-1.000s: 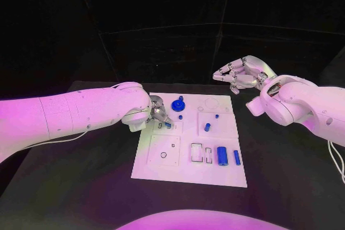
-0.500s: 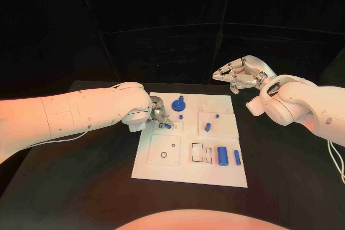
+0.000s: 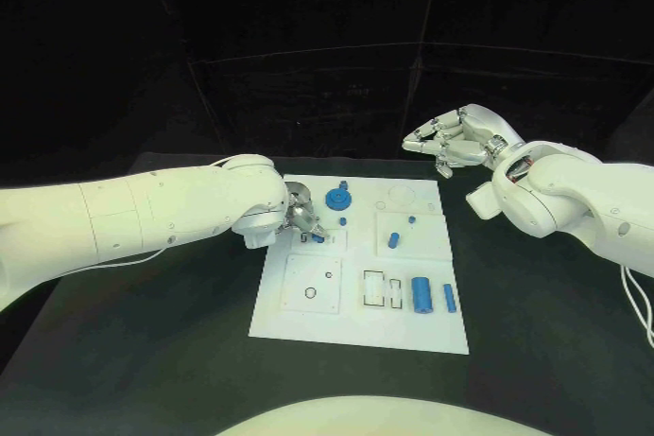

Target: Assemble the parts on the task board

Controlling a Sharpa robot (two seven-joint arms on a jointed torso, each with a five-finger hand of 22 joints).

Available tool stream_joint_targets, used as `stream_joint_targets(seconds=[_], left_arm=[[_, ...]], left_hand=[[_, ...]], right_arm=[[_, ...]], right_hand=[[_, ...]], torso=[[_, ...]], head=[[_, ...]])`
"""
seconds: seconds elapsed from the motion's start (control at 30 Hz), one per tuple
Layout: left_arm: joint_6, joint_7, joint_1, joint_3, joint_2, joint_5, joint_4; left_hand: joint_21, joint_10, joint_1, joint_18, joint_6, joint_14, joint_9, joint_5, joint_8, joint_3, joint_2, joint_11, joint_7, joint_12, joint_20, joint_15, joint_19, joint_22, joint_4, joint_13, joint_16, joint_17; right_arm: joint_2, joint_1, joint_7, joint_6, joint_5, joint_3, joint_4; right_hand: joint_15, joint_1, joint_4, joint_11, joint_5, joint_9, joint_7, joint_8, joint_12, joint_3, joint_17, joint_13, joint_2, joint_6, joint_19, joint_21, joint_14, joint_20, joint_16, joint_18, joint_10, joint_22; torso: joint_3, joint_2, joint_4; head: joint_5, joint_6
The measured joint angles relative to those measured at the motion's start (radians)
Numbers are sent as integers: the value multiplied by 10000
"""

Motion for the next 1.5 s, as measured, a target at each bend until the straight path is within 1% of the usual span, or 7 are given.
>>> stream_joint_targets(seconds=[0.4,0.43,0.57,0.7,1.0,1.2,1.5], left_arm=[[91,-89,14,7,144,-135,-88],[101,-93,15,7,153,-140,-97],[163,-121,21,11,193,-164,-133],[234,-144,25,13,226,-180,-159],[349,-158,18,7,311,-195,-228],[388,-175,10,-1,401,-209,-324],[485,-192,6,-3,468,-221,-419]], left_hand=[[77,84,-242,0,118,0,-5,0,18,15,9,-13,-49,8,0,0,0,118,-269,46,0,0],[77,98,-307,0,146,0,-23,-1,18,203,-14,-25,-76,51,0,0,0,132,-510,75,0,0],[100,135,-484,1,222,0,-67,-1,10,148,32,-54,-117,110,0,0,0,187,-593,171,0,0],[180,186,-917,1,357,0,-113,-17,-72,507,111,-76,-154,194,0,0,0,283,-1007,242,0,0],[235,223,-1256,0,489,0,-158,-30,-77,512,241,-111,-210,277,0,0,0,395,-1038,337,0,0],[281,228,-1432,0,590,-37,-179,-30,-115,351,320,-116,-236,341,0,-37,0,463,-877,404,0,0],[324,299,-1657,0,664,-37,-204,-29,-117,181,285,-118,-241,388,-36,-37,37,547,-739,478,0,0]], right_arm=[[-8,0,6,-9,-34,0,23],[-8,0,6,-9,-37,0,29],[-9,0,6,-10,-42,0,44],[-15,0,5,-10,-44,0,64],[-28,0,-9,-13,-49,0,86],[-28,0,-16,-17,-52,0,95],[-51,0,-25,-30,-56,0,118]], right_hand=[[0,0,0,0,19,-2,0,11,0,0,-11,-4,0,0,0,0,0,0,0,0,0,-6],[0,0,0,0,19,-2,0,11,0,0,-10,-4,0,0,0,0,0,0,0,0,0,-6],[0,0,0,0,19,-3,0,11,0,0,-10,-5,0,0,0,0,0,0,0,0,0,-6],[0,0,8,0,19,10,0,11,0,-43,-10,-6,0,0,-66,0,0,9,0,0,0,-18],[0,0,-3,0,19,9,0,11,0,-54,-10,-7,0,0,-76,1,0,-3,0,0,0,-18],[0,0,-3,0,19,8,0,11,-1,-54,-33,-18,0,0,-76,-36,0,-3,-44,0,0,-41],[0,0,-3,36,55,7,36,11,-48,-54,-75,-56,0,-35,-76,-36,0,-3,-96,0,-36,-92]], torso=[[0,4,-6],[0,4,-6],[0,2,-6],[-1,0,-5],[-1,0,1],[-1,0,2],[-1,0,3]], head=[[-26,-43],[-27,-47],[-31,-52],[-37,-61],[-57,-71],[-62,-74],[-75,-89]])
